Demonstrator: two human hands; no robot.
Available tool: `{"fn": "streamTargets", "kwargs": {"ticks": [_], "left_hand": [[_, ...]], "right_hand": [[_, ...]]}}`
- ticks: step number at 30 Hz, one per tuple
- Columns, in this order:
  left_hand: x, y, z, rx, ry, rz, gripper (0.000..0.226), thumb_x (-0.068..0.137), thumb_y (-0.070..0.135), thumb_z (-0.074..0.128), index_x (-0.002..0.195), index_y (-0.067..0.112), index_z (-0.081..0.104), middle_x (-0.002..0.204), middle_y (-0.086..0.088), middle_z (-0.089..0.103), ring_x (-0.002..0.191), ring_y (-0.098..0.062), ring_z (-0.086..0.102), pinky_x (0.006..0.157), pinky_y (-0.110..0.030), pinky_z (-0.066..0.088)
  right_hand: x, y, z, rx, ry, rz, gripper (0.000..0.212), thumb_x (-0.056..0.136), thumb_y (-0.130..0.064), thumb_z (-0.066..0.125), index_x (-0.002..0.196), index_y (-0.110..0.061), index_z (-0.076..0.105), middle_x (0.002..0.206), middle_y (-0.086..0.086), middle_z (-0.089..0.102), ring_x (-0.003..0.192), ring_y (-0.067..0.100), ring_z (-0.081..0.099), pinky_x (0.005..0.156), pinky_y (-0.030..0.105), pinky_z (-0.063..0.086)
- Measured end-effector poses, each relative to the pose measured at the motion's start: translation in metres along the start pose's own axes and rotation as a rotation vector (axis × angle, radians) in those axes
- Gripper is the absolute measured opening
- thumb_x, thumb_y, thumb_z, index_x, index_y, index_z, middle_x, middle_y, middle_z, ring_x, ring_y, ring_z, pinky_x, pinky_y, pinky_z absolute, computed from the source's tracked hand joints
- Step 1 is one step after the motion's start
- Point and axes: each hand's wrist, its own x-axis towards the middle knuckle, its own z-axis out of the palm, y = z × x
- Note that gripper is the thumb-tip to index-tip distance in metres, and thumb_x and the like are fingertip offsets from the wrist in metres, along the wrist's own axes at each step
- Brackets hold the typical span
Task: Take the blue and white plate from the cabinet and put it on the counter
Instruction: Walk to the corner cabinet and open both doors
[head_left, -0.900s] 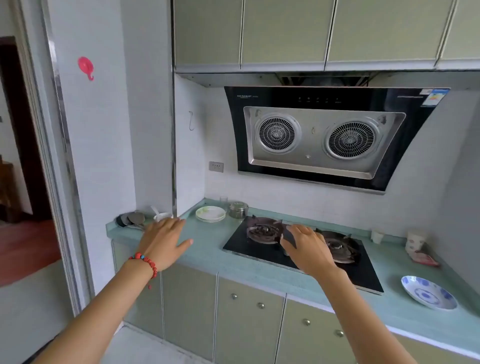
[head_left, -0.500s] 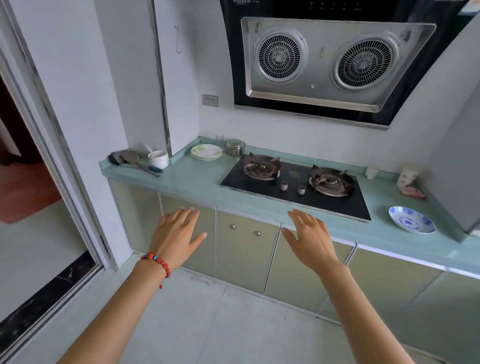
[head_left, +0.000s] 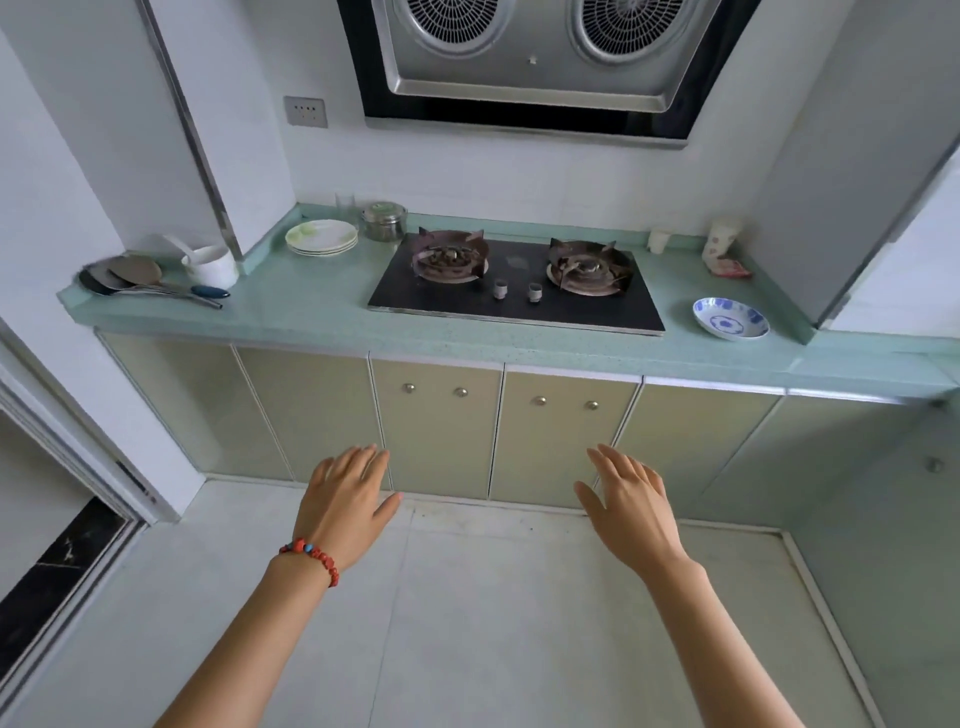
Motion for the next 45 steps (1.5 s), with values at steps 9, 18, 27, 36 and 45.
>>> {"fn": "streamTargets", "kwargs": {"ticks": [9,18,27,36,45], "left_hand": [[0.014,0.090,0.024,-0.065,-0.058,0.206,0.048,0.084,0.034,0.057,0.121,0.004,0.052,0.129,-0.017,0.056,0.121,-0.031,0.049,0.099,-0.046,0.039],[0.019,0.264,0.046,-0.149,-0.073,0.369,0.049,0.080,0.038,0.055,0.117,0.004,0.056,0.124,-0.017,0.060,0.117,-0.031,0.054,0.095,-0.045,0.043],[0.023,0.394,0.064,-0.171,-0.141,0.402,0.054,0.086,0.043,0.048,0.128,0.010,0.046,0.138,-0.011,0.049,0.130,-0.024,0.040,0.104,-0.039,0.033],[0.080,0.448,0.086,-0.157,-0.134,0.414,0.068,0.076,0.051,0.025,0.114,0.005,0.059,0.120,-0.016,0.063,0.113,-0.032,0.057,0.091,-0.046,0.047],[0.205,0.495,0.152,-0.136,-0.206,0.375,0.052,0.086,0.043,0.051,0.127,0.011,0.047,0.136,-0.010,0.051,0.127,-0.025,0.044,0.103,-0.041,0.036]], "right_hand": [[-0.075,0.082,-0.018,0.003,0.059,0.263,0.050,0.092,-0.038,0.045,0.136,-0.014,0.038,0.146,0.006,0.040,0.134,0.024,0.035,0.111,0.035,0.020],[-0.162,0.212,-0.061,-0.011,0.108,0.433,0.050,0.092,-0.037,0.044,0.135,-0.013,0.039,0.146,0.006,0.039,0.134,0.023,0.034,0.112,0.035,0.020],[-0.202,0.321,-0.099,-0.026,0.112,0.474,0.050,0.094,-0.038,0.039,0.138,-0.015,0.033,0.149,0.004,0.034,0.136,0.021,0.029,0.113,0.032,0.017],[-0.160,0.388,-0.101,-0.008,0.089,0.483,0.051,0.094,-0.039,0.039,0.139,-0.016,0.032,0.150,0.003,0.032,0.137,0.019,0.027,0.113,0.031,0.015],[-0.041,0.476,-0.100,0.003,0.084,0.502,0.050,0.093,-0.037,0.041,0.138,-0.017,0.034,0.149,0.003,0.033,0.137,0.020,0.028,0.113,0.031,0.015]]}}
